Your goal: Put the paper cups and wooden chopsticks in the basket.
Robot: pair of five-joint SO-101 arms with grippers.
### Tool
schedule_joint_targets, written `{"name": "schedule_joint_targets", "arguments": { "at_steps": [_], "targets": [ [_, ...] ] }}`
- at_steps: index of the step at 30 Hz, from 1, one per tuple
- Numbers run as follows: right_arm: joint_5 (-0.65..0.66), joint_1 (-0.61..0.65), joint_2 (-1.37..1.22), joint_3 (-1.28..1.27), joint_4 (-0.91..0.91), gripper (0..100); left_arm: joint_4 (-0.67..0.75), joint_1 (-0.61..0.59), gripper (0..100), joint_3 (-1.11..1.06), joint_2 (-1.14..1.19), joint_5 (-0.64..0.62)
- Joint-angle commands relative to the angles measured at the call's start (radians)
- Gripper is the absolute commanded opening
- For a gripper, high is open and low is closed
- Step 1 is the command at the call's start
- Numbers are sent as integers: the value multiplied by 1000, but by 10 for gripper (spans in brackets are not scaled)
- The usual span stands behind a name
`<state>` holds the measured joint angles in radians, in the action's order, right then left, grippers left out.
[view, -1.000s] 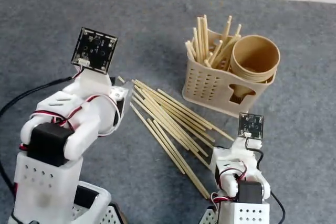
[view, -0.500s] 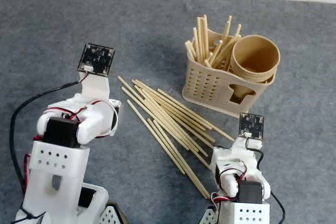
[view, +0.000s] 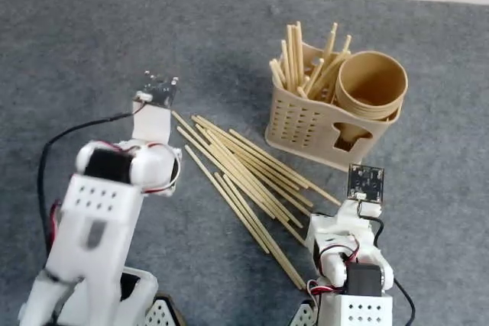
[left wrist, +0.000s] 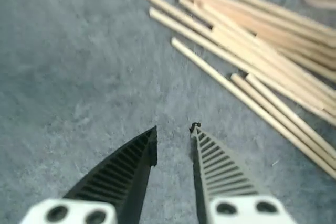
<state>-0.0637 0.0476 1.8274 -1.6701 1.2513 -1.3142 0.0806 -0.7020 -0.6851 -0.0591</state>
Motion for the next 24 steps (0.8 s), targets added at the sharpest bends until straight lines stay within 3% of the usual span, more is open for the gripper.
{"name": "schedule_joint_targets", "arguments": {
  "at_steps": [1,13,22,24],
  "targets": [
    [0,-8,13,-133,4,5,17,-8,120,111,133,-9],
    [0,-8,13,-133,4,5,18,-8,120,263,407,-178],
    [0,-8,13,-133,4,5,130,53,120,266,539,-204],
    [0,-8,13,-133,4,5,149,74,120,266,565,-259]
  ]
}}
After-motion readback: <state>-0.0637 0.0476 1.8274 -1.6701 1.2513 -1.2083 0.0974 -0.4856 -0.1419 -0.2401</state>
